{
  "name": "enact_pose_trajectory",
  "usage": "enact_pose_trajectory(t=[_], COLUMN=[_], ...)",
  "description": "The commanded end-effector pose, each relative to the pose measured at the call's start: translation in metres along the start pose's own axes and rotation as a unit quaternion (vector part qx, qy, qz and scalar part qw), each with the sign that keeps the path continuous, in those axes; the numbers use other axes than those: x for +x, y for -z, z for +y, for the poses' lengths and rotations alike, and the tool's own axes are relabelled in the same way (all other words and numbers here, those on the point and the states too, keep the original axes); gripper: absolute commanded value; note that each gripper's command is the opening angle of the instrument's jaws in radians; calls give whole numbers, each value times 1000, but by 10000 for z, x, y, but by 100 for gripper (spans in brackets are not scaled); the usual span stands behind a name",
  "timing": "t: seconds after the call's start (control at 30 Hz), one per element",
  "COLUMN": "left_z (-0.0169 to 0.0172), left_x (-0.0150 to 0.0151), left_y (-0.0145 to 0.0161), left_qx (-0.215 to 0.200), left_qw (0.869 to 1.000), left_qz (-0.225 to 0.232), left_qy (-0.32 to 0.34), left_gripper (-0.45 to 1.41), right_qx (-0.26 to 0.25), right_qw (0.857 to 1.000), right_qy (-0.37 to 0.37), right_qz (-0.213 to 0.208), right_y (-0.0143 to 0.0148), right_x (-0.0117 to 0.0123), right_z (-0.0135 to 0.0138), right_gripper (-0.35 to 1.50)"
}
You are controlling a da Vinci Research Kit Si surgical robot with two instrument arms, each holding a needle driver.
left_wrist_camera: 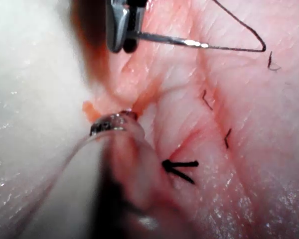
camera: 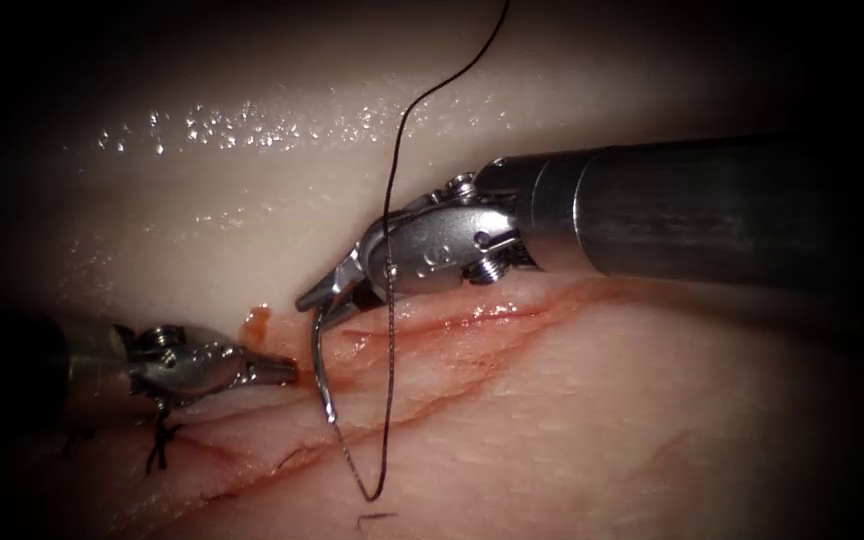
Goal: Wound Closure
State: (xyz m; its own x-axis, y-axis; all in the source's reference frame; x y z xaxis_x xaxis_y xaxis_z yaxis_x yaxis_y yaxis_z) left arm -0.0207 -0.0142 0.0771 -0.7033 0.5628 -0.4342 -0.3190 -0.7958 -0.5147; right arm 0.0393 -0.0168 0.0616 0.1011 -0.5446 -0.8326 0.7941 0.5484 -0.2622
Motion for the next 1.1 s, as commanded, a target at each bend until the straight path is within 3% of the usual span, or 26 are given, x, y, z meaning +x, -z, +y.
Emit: enact_pose_trajectory(t=[0.03, 0.23, 0.6, 0.77, 1.1], left_z=[0, 1, 1, 1, 1], left_x=[0, 0, 0, 0, 0], left_y=[-9, -9, -9, -9, -9], left_qx=[0, 0, -1, -2, -1], left_qw=[1000, 1000, 1000, 1000, 1000], left_qz=[0, 0, 0, 0, 0], left_qy=[0, 0, 0, 0, 0], left_gripper=[-45, -45, -45, -45, -45], right_qx=[-2, -75, -204, -235, -277], right_qw=[1000, 997, 978, 971, 956], right_qy=[0, -20, -41, -32, -71], right_qz=[0, -16, -22, -38, -58], right_y=[-3, -4, -14, -32, -53], right_x=[-7, -17, -33, -39, -87], right_z=[8, -2, -69, -103, -157], right_gripper=[-35, -35, -35, -35, -35])
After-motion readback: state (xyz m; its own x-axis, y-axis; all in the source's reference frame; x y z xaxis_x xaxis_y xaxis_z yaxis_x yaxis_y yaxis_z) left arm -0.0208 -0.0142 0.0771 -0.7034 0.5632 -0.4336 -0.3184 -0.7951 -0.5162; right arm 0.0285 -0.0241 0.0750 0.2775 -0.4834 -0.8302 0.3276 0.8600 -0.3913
